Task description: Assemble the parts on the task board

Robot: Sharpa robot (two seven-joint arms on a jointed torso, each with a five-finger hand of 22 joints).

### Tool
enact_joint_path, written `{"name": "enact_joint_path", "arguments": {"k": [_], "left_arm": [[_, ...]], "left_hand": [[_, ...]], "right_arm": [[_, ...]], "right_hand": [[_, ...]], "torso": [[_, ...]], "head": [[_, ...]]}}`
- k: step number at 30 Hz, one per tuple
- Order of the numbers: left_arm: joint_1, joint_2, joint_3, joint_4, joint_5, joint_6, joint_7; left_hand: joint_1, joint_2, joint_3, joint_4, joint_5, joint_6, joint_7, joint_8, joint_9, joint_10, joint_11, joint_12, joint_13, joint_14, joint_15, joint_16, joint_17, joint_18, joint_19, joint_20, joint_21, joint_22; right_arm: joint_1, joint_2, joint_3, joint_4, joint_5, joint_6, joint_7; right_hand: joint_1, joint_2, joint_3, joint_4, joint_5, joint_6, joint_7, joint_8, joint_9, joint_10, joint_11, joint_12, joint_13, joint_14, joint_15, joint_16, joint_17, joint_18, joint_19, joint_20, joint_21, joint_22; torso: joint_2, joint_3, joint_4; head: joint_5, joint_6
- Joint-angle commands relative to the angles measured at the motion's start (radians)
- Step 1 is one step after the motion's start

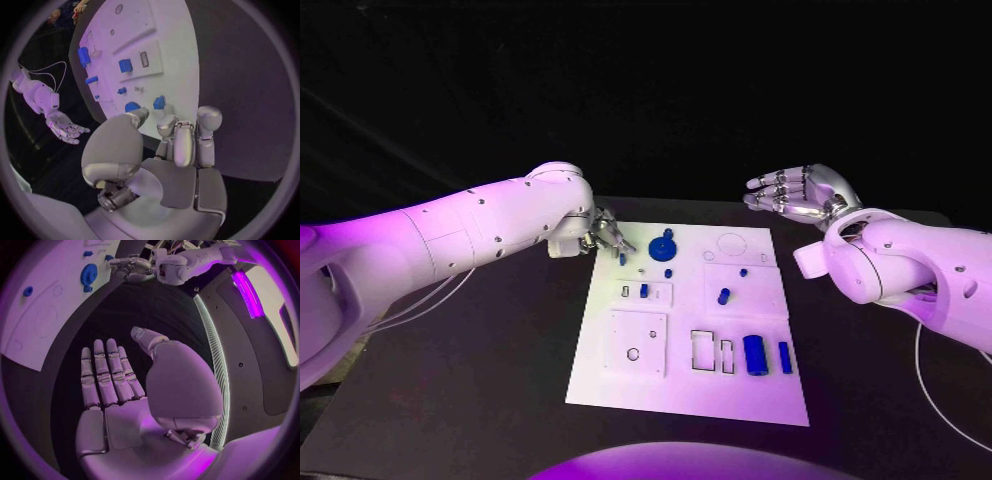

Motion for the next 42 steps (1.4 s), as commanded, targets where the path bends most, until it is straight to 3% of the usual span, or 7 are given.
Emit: {"name": "enact_joint_path", "arguments": {"k": [1, 14, 31, 37, 42], "left_arm": [[-0.001, 0.003, 0.000, -0.004, 0.009, 0.025, 0.011], [-0.002, 0.001, -0.001, 0.001, 0.021, 0.018, 0.005], [-0.003, 0.000, -0.001, 0.006, 0.049, 0.026, 0.001], [-0.003, 0.000, -0.001, 0.001, 0.050, 0.024, 0.002], [-0.003, 0.000, -0.002, -0.004, 0.051, 0.024, 0.003]], "left_hand": [[0.011, 0.001, 0.002, -0.001, -0.001, 0.008, 0.001, 0.000, -0.002, -0.001, 0.002, 0.002, 0.000, 0.036, 0.003, 0.007, -0.001, -0.009, 0.001, 0.005, 0.000, 0.002], [0.064, 0.037, 0.030, -0.004, -0.001, 0.020, -0.003, 0.012, -0.007, -0.003, -0.001, 0.002, -0.005, 0.036, 0.002, 0.007, -0.002, -0.008, -0.001, 0.005, 0.000, 0.001], [0.090, 0.038, 0.040, -0.010, -0.002, 0.026, -0.009, 0.031, 0.002, -0.006, -0.006, 0.000, -0.010, 0.036, -0.002, 0.006, -0.003, -0.008, -0.002, 0.003, 0.000, 0.000], [0.156, 0.063, 0.101, -0.038, -0.003, 0.010, -0.014, 0.043, 0.009, -0.009, -0.012, -0.003, -0.015, 0.036, -0.008, 0.006, -0.003, -0.008, -0.003, -0.001, 0.000, 0.001], [0.183, 0.064, 0.158, -0.060, -0.002, 0.000, -0.015, 0.050, 0.012, -0.009, -0.013, -0.004, -0.017, 0.036, -0.009, 0.006, -0.003, -0.008, -0.004, -0.002, 0.000, 0.001]], "right_arm": [[0.000, 0.000, 0.000, 0.002, -0.001, 0.014, 0.011], [0.000, 0.000, 0.000, 0.001, -0.001, 0.017, 0.007], [0.000, 0.002, 0.000, -0.001, 0.003, 0.019, 0.002], [0.000, 0.003, 0.000, -0.002, 0.003, 0.020, 0.002], [0.000, 0.003, 0.000, -0.002, 0.003, 0.020, 0.002]], "right_hand": [[-0.009, 0.002, 0.000, -0.004, -0.006, 0.005, 0.006, -0.003, -0.001, 0.007, 0.000, -0.006, -0.001, 0.006, 0.000, 0.003, -0.001, 0.015, 0.009, 0.001, 0.002, -0.001], [-0.011, 0.003, -0.001, -0.004, -0.005, 0.004, 0.007, -0.004, -0.002, 0.007, 0.001, -0.008, -0.002, 0.006, 0.000, 0.004, -0.003, 0.014, 0.012, 0.001, 0.003, -0.002], [-0.013, 0.004, -0.001, -0.003, -0.005, 0.004, 0.008, -0.005, -0.002, 0.007, 0.001, -0.009, -0.002, 0.005, 0.001, 0.003, -0.004, 0.014, 0.012, 0.001, 0.003, -0.003], [-0.013, 0.004, -0.001, -0.003, -0.005, 0.004, 0.008, -0.005, -0.002, 0.007, 0.001, -0.009, -0.002, 0.005, 0.001, 0.003, -0.004, 0.014, 0.012, 0.001, 0.003, -0.003], [-0.013, 0.004, -0.001, -0.003, -0.005, 0.004, 0.008, -0.005, -0.002, 0.007, 0.001, -0.009, -0.002, 0.005, 0.001, 0.003, -0.004, 0.014, 0.012, 0.001, 0.003, -0.003]], "torso": [[0.000, -0.0001, -0.0001], [-0.001, 0.0000, 0.0004], [0.000, 0.0004, 0.0005], [-0.001, 0.0002, 0.0004], [-0.001, -0.0001, -0.0004]], "head": [[-0.001, -0.001], [-0.002, -0.004], [-0.002, -0.006], [-0.002, -0.008], [-0.002, -0.008]]}}
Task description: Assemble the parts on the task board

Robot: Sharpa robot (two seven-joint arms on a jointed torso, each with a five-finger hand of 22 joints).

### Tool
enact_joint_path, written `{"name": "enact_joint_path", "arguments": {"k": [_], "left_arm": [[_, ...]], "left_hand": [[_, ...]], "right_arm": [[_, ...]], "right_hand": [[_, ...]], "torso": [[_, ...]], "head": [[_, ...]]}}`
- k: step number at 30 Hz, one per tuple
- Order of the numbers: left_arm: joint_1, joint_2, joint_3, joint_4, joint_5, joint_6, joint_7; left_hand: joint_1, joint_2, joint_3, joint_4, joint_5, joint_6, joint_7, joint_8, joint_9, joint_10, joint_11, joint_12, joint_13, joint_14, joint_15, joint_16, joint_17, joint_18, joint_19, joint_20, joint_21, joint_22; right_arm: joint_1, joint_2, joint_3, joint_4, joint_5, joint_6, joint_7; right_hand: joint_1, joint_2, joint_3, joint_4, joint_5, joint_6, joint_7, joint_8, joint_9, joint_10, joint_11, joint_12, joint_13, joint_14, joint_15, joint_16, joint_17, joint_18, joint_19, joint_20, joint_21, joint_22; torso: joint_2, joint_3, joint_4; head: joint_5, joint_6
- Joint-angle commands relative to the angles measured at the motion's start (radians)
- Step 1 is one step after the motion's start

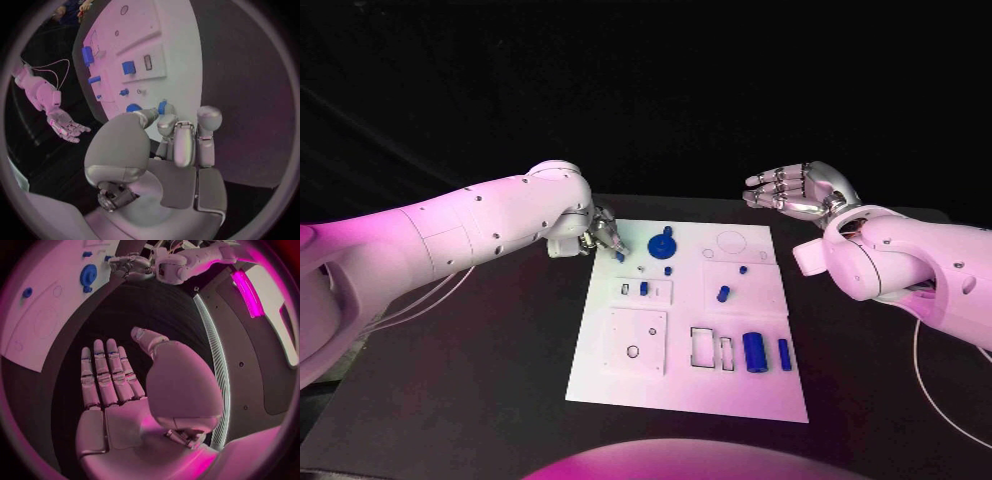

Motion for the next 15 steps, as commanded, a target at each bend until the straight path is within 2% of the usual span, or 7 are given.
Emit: {"name": "enact_joint_path", "arguments": {"k": [1, 8, 15], "left_arm": [[0.000, 0.002, 0.000, -0.002, 0.009, 0.015, 0.005], [-0.001, -0.003, -0.001, 0.000, 0.021, 0.006, 0.009], [-0.004, -0.034, 0.002, 0.036, 0.080, -0.027, 0.009]], "left_hand": [[0.017, 0.003, 0.026, -0.011, 0.000, -0.007, 0.000, 0.009, 0.004, -0.002, -0.006, -0.004, -0.001, 0.036, -0.009, 0.003, -0.001, -0.008, -0.004, -0.003, 0.000, 0.001], [0.023, -0.018, 0.177, -0.075, -0.001, -0.022, 0.002, 0.033, 0.016, 0.000, -0.005, -0.005, -0.006, 0.036, -0.008, 0.003, -0.001, -0.008, -0.004, -0.001, 0.002, 0.003], [0.006, -0.027, 0.235, -0.103, -0.001, -0.022, 0.002, 0.050, 0.025, 0.006, -0.005, -0.003, -0.004, 0.036, -0.009, 0.004, 0.000, -0.009, -0.002, -0.001, 0.005, 0.008]], "right_arm": [[0.000, 0.001, 0.000, 0.000, -0.001, 0.016, 0.005], [0.000, 0.001, 0.000, -0.001, -0.001, 0.018, 0.005], [0.000, 0.000, 0.000, 0.000, -0.001, 0.018, 0.005]], "right_hand": [[-0.009, -0.001, -0.001, -0.003, -0.005, 0.006, 0.009, -0.005, -0.001, 0.007, 0.001, -0.005, -0.002, 0.005, 0.001, 0.003, -0.001, 0.014, 0.005, 0.001, 0.003, -0.001], [-0.011, 0.000, -0.001, -0.002, -0.005, 0.006, 0.010, -0.005, -0.002, 0.008, 0.001, -0.006, -0.002, 0.004, 0.001, 0.003, -0.002, 0.014, 0.005, 0.001, 0.003, -0.002], [-0.011, 0.000, -0.001, -0.002, -0.005, 0.006, 0.010, -0.005, -0.002, 0.008, 0.001, -0.006, -0.002, 0.004, 0.001, 0.003, -0.002, 0.014, 0.005, 0.001, 0.003, -0.002]], "torso": [[0.000, 0.0001, -0.0010], [0.000, 0.0005, -0.0001], [0.001, 0.0000, -0.0009]], "head": [[0.000, 0.000], [0.001, -0.002], [0.000, 0.000]]}}
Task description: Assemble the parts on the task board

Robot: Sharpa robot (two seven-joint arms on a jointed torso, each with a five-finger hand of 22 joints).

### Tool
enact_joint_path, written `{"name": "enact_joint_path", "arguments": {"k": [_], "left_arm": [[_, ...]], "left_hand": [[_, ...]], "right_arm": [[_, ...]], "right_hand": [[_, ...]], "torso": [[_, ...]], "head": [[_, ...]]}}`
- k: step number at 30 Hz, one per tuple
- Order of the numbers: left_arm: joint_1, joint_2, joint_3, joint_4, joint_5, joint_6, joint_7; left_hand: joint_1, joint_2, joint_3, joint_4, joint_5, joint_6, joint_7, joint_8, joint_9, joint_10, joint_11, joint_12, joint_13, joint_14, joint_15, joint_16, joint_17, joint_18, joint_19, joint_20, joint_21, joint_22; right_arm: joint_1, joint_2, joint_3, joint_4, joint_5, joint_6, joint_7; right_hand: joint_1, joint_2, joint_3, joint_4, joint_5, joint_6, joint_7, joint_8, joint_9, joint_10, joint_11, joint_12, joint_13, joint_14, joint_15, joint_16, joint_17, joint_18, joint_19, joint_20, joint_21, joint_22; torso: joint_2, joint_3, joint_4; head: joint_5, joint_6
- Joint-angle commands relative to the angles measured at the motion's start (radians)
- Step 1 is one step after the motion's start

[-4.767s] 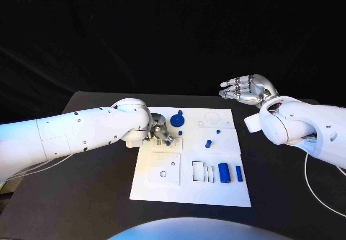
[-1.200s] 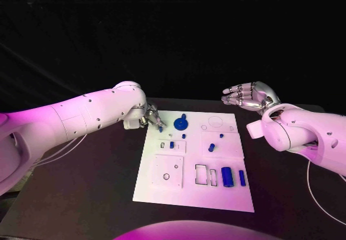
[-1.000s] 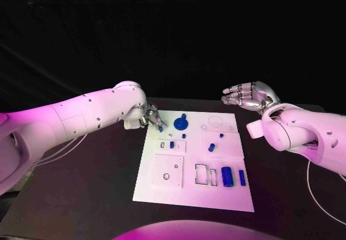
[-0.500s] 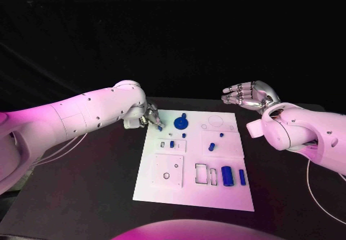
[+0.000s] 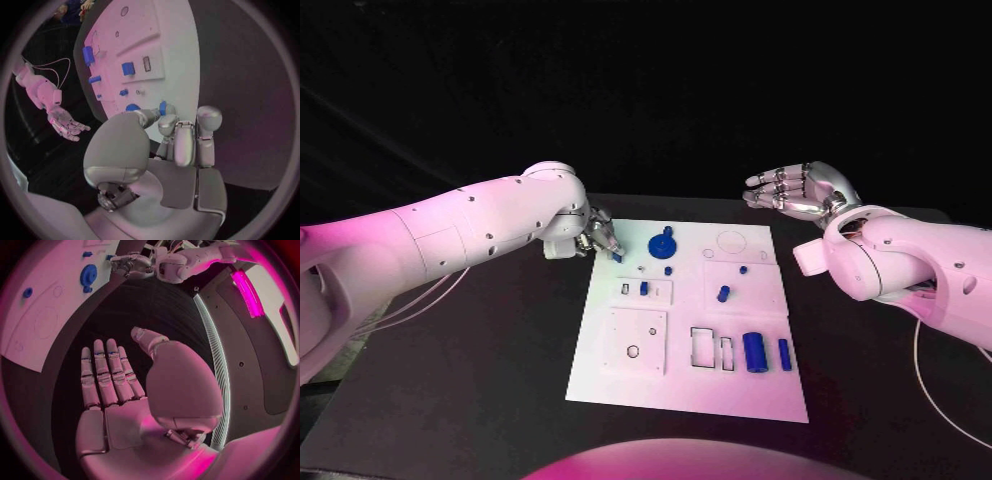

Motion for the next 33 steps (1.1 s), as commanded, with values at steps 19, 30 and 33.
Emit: {"name": "enact_joint_path", "arguments": {"k": [19, 30, 33], "left_arm": [[-0.003, -0.171, 0.012, 0.278, 0.091, -0.142, 0.105], [-0.023, -0.200, 0.005, 0.352, -0.048, -0.207, 0.147], [-0.033, -0.203, 0.003, 0.364, -0.079, -0.222, 0.156]], "left_hand": [[-0.060, -0.047, 0.280, -0.209, 0.008, 0.003, -0.007, 0.045, 0.019, 0.030, -0.011, 0.003, 0.013, 0.037, -0.014, 0.005, 0.002, -0.013, 0.014, -0.006, 0.027, 0.033], [-0.072, -0.058, 0.305, -0.221, 0.009, 0.012, -0.010, 0.050, 0.018, 0.041, -0.013, 0.007, 0.021, 0.038, -0.016, 0.005, 0.002, -0.014, 0.018, -0.007, 0.033, 0.041], [-0.075, -0.062, 0.312, -0.225, 0.009, 0.015, -0.011, 0.051, 0.018, 0.044, -0.015, 0.009, 0.024, 0.038, -0.017, 0.005, 0.003, -0.015, 0.021, -0.008, 0.036, 0.046]], "right_arm": [[-0.004, -0.004, 0.000, -0.005, 0.001, 0.015, 0.009], [-0.008, -0.003, 0.000, -0.007, 0.002, 0.018, 0.010], [-0.009, -0.003, 0.000, -0.007, 0.002, 0.018, 0.010]], "right_hand": [[-0.012, 0.001, -0.001, -0.002, -0.004, 0.007, 0.009, -0.005, -0.002, 0.009, 0.001, -0.006, -0.001, 0.004, 0.001, 0.003, -0.002, 0.014, 0.005, 0.001, 0.002, -0.002], [-0.013, 0.002, -0.001, -0.002, -0.004, 0.007, 0.009, -0.005, -0.002, 0.010, 0.001, -0.007, -0.001, 0.004, 0.001, 0.004, -0.003, 0.014, 0.006, 0.001, 0.002, -0.003], [-0.013, 0.002, -0.001, -0.002, -0.003, 0.008, 0.009, -0.005, -0.002, 0.010, 0.001, -0.007, -0.001, 0.005, 0.001, 0.004, -0.003, 0.014, 0.006, 0.001, 0.002, -0.003]], "torso": [[0.000, -0.0001, 0.0018], [-0.001, -0.0009, 0.0016], [0.000, -0.0009, 0.0014]], "head": [[0.003, -0.004], [0.009, -0.012], [0.013, -0.013]]}}
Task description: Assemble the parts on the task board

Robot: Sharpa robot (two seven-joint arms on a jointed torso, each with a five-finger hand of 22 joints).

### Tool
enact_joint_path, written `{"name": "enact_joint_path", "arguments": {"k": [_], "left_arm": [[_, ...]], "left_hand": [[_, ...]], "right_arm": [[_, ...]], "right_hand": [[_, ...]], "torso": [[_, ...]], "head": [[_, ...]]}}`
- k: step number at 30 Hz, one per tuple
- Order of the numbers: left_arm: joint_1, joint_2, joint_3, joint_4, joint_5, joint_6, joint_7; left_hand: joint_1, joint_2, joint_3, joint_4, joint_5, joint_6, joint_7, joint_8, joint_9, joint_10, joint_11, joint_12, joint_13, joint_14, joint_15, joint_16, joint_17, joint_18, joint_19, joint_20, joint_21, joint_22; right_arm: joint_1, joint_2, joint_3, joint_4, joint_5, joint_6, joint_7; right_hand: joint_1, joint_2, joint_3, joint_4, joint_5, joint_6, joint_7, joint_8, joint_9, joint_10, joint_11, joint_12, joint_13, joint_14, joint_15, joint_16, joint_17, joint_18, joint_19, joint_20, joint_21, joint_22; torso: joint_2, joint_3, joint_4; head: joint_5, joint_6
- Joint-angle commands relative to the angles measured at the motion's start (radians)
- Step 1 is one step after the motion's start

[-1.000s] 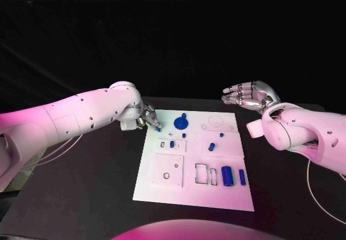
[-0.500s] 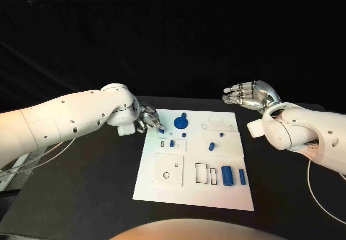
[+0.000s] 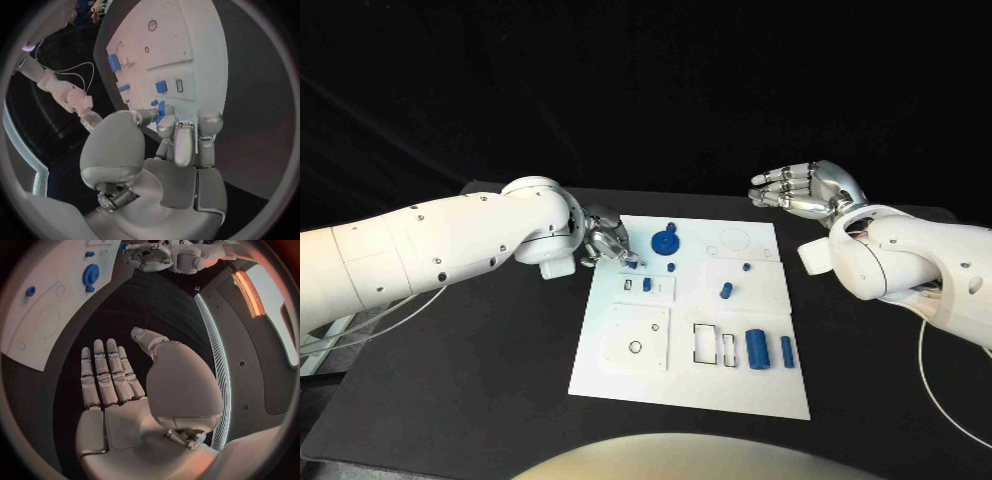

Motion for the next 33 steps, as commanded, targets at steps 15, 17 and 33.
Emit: {"name": "enact_joint_path", "arguments": {"k": [15, 17, 33], "left_arm": [[-0.044, -0.004, -0.006, 0.026, -0.130, -0.056, 0.024], [-0.047, -0.004, -0.007, 0.026, -0.125, -0.054, 0.019], [-0.067, -0.003, -0.015, 0.021, -0.106, -0.034, -0.017]], "left_hand": [[-0.027, -0.014, 0.217, -0.201, 0.018, 0.023, -0.005, 0.009, -0.001, 0.027, -0.004, 0.016, 0.023, 0.042, -0.010, 0.005, 0.001, -0.020, 0.024, -0.006, 0.022, 0.031], [-0.028, -0.015, 0.218, -0.201, 0.019, 0.024, -0.005, 0.009, -0.001, 0.028, -0.004, 0.017, 0.025, 0.042, -0.010, 0.006, 0.001, -0.020, 0.025, -0.006, 0.024, 0.033], [-0.031, -0.016, 0.221, -0.202, 0.022, 0.025, -0.005, 0.010, -0.001, 0.027, -0.005, 0.014, 0.021, 0.042, -0.011, 0.005, 0.001, -0.020, 0.026, -0.006, 0.024, 0.034]], "right_arm": [[-0.002, -0.002, 0.000, 0.000, -0.001, 0.017, 0.008], [-0.002, -0.002, 0.000, 0.000, -0.001, 0.017, 0.008], [-0.002, -0.005, 0.000, 0.001, 0.000, 0.018, 0.009]], "right_hand": [[-0.009, -0.001, 0.000, -0.002, -0.002, 0.008, 0.009, -0.005, -0.001, 0.008, -0.003, -0.007, -0.001, 0.005, 0.001, 0.004, -0.002, 0.014, 0.007, 0.001, 0.002, -0.002], [-0.009, -0.001, 0.000, -0.002, -0.002, 0.008, 0.009, -0.005, -0.001, 0.008, -0.003, -0.007, -0.001, 0.005, 0.001, 0.004, -0.002, 0.014, 0.007, 0.001, 0.002, -0.002], [-0.009, -0.001, 0.000, -0.002, -0.002, 0.008, 0.009, -0.005, -0.001, 0.008, -0.003, -0.008, -0.001, 0.006, 0.000, 0.005, -0.002, 0.014, 0.008, 0.001, 0.003, -0.002]], "torso": [[0.002, -0.0010, -0.0023], [0.002, -0.0007, -0.0017], [0.002, -0.0003, -0.0026]], "head": [[0.007, -0.010], [0.007, -0.010], [0.008, -0.015]]}}
